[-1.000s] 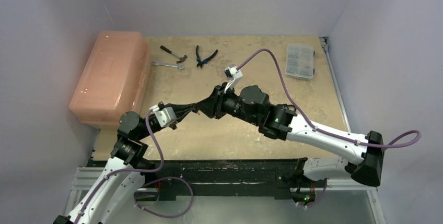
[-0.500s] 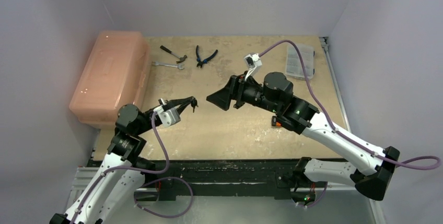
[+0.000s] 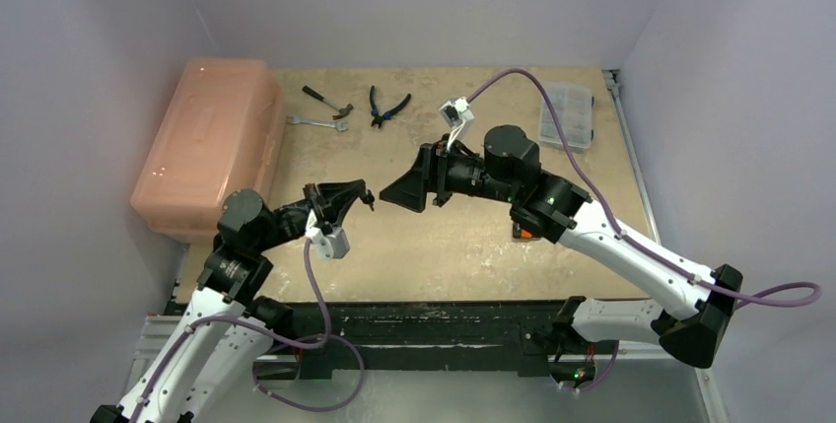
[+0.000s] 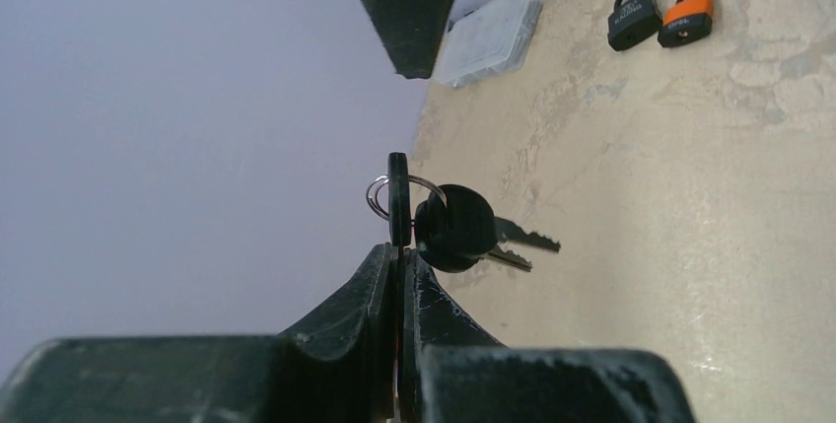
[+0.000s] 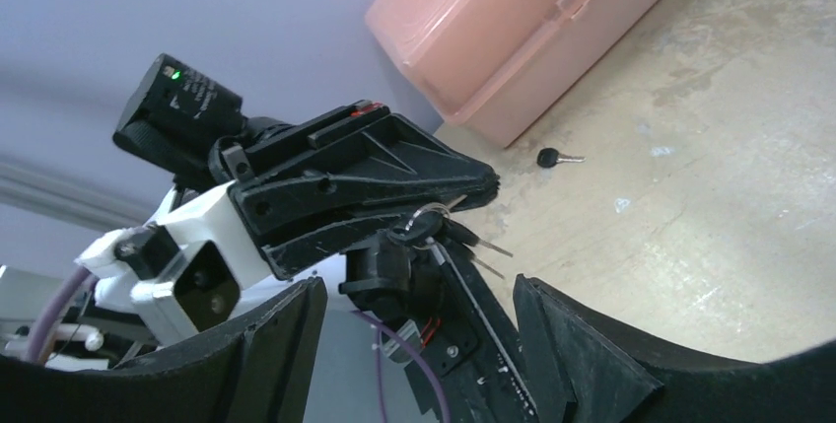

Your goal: Unlock with the key

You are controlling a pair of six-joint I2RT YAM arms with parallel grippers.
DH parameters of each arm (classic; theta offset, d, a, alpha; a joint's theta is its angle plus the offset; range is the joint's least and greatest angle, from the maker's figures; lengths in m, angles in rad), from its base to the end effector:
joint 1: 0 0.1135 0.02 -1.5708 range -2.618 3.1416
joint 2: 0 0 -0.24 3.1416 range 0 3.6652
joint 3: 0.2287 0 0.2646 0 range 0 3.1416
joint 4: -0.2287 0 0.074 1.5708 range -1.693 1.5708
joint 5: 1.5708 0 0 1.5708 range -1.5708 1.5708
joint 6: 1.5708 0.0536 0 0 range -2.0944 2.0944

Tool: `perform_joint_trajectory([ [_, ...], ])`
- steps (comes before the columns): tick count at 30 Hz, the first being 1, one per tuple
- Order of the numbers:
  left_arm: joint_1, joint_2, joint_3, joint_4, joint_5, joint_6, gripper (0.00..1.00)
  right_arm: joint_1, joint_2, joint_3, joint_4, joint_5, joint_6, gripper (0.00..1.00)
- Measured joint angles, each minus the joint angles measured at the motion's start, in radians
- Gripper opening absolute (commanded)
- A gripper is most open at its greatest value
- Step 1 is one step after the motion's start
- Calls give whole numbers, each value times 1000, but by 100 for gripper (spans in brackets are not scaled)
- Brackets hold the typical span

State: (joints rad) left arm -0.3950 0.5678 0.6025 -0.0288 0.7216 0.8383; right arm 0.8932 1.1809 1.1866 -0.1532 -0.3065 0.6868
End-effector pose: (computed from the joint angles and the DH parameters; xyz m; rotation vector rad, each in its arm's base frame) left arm 0.1593 -0.1048 0.3121 1.3037 0.8755 -0.2157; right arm 0.1817 0.2516 0.3786 -0.4517 1.8817 1.3836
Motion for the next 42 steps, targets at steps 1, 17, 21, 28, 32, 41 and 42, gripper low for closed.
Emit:
perform_joint_trajectory([
  [1, 0, 0, 0, -6, 13, 25, 0, -2, 2, 6, -2, -9, -3, 75],
  [17, 0, 0, 0, -10, 113, 175, 0, -4, 115, 25, 65, -188, 35, 58],
  [21, 0, 0, 0, 9, 108, 179, 0, -4, 138, 25, 75, -210, 53, 54],
  [28, 0, -5, -8, 31, 101, 180, 0, -4, 144, 25, 105, -213, 80, 45],
  [32, 0, -5, -12, 37, 93, 180, 0, -4, 156, 25, 127, -213, 95, 43],
  [41, -5, -17, -41, 50, 57, 214, 0, -4, 170, 25, 141, -217, 118, 40],
  [42, -7, -18, -42, 51, 55, 220, 0, -4, 170, 25, 141, -219, 121, 39],
])
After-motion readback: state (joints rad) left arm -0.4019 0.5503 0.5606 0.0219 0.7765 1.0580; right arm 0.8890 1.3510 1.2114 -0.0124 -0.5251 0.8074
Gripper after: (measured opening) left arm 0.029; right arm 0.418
